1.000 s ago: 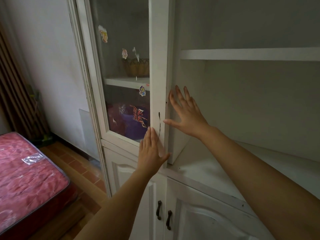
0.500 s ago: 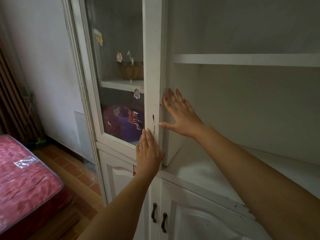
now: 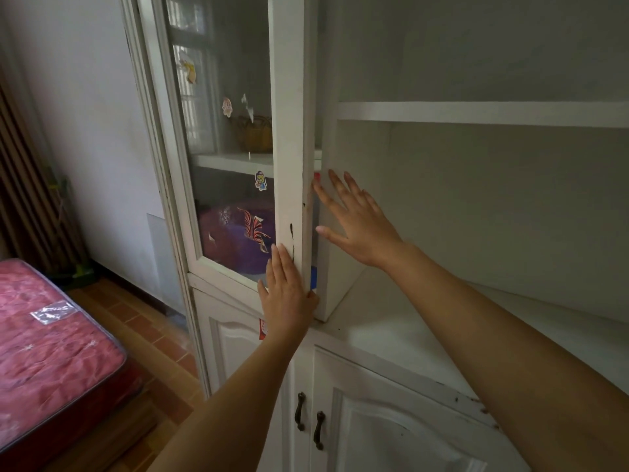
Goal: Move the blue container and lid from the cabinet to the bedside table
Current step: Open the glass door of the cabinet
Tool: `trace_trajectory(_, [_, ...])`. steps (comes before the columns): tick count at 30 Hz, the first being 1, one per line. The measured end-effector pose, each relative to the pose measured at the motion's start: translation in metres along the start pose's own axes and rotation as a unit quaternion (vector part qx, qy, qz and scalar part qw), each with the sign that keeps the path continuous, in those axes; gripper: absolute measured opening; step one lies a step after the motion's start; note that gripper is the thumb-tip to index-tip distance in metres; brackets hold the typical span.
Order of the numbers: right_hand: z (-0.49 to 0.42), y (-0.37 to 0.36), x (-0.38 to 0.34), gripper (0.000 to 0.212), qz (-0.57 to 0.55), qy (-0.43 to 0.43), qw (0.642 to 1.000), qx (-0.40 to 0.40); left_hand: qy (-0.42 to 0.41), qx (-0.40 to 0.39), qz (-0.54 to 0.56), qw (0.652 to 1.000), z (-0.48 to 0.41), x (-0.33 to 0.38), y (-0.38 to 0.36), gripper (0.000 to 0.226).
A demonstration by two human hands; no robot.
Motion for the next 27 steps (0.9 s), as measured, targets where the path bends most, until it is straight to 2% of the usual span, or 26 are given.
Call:
trace_trajectory(3, [0.003, 0.004, -0.001, 0.07, -0.025, -0.015, 0.999, 0.033, -0.01, 0.001, -0.002, 1.0, 0.003, -0.002, 0.008, 0.101])
trace_trajectory(9, [0.012, -0.007, -0.004, 0.057, -0.041, -0.011, 0.998, 0.039, -0.029, 0.002, -0.016, 0.999, 0.011, -0.011, 0.026, 0.104])
trace_trajectory(15, [0.016, -0.023, -0.02, 0.054, -0.038, -0.001, 0.999, 0.027, -0.047, -0.006, -0.046, 0.998, 0.024, -0.013, 0.048, 0.106])
trace_trajectory(20, [0.021, -0.022, -0.04, 0.05, -0.042, 0.029, 0.996, 0.066, -0.048, 0.001, -0.065, 0.997, 0.036, -0.02, 0.067, 0.105])
trace_trajectory(27, [0.022, -0.041, -0.065, 0.052, -0.08, 0.059, 0.995, 0.016, -0.056, 0.023, -0.118, 0.991, 0.048, -0.036, 0.087, 0.106])
Point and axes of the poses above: each hand's wrist, its own z-axis away from the middle knuckle, its own y-axis out of the back of the hand, x = y × z, the point moved 8 cm from there along -z, towards the middle knuckle, and after that the axes turned 14 degrees about z, right-handed, at the moved point
